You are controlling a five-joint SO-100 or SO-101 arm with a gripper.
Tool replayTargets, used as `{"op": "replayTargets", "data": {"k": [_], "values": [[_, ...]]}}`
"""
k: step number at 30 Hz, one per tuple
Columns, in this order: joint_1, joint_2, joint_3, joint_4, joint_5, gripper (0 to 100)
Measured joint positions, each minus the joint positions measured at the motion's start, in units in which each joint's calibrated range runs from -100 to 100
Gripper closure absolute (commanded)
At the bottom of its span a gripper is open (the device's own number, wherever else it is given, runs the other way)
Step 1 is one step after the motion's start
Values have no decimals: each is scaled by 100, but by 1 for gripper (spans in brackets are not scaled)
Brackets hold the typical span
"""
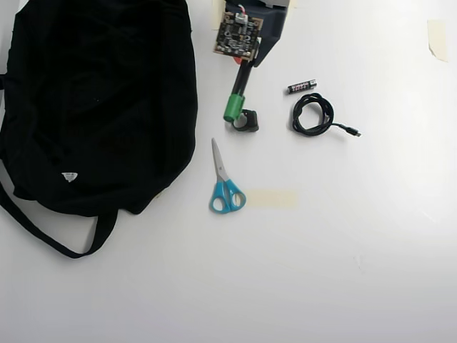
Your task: Put the green marker into the black bag
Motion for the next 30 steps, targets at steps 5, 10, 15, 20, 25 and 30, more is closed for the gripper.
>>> {"op": "replayTargets", "data": {"k": [5,10,15,20,25,30], "values": [[882,0,0,0,-39,98],[2145,0,63,-146,-342,98],[3409,0,102,-455,-611,98],[4357,374,142,-1383,-625,98],[5143,1984,110,-2688,-620,98],[5276,2980,126,-3289,-615,97]]}}
